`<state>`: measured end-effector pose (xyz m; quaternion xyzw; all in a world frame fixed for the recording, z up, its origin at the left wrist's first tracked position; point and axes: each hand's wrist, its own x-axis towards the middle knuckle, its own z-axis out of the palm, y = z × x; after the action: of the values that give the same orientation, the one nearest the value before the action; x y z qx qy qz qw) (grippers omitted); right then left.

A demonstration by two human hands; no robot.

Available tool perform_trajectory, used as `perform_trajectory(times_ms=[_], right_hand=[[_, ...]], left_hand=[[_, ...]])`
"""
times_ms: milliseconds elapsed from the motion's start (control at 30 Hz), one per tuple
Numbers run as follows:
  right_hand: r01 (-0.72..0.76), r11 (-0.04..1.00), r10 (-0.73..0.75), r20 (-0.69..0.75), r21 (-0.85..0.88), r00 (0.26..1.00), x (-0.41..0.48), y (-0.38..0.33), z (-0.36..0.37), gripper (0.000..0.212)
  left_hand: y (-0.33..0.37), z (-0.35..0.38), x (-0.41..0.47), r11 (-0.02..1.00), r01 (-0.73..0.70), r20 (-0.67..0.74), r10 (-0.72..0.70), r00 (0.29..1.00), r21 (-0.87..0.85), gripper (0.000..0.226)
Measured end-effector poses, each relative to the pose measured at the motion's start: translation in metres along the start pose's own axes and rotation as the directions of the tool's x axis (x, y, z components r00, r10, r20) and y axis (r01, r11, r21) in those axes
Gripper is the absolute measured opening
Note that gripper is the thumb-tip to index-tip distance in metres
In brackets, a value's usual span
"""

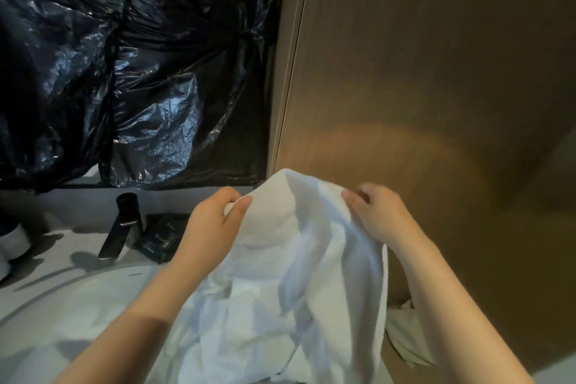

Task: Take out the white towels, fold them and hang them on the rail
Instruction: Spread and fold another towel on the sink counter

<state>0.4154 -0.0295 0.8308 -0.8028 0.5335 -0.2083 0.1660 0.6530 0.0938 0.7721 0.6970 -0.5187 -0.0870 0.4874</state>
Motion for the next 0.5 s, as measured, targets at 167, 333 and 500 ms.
perform_trajectory(times_ms=[167, 333, 500], right_hand=[[-0.119, 0.986, 0.099, 0.17, 0.113, 0.98, -0.044, 0.028, 0.063, 0.064], [0.07, 0.982, -0.049, -0.126, 0.173, 0.991, -0.077, 0.015, 0.088, 0.053], [0.146, 0.984, -0.117, -0.245, 0.106, 0.963, -0.085, -0.008, 0.104, 0.035]], left_hand=[[-0.003, 0.01, -0.018, 0.999, -0.028, 0.026, 0.028, 0.999, -0.019, 0.024], [0.004, 0.015, -0.032, 0.994, -0.003, 0.038, 0.007, 0.999, -0.111, 0.023], [0.019, 0.009, -0.039, 0.982, -0.038, 0.012, 0.041, 0.999, -0.183, 0.02]])
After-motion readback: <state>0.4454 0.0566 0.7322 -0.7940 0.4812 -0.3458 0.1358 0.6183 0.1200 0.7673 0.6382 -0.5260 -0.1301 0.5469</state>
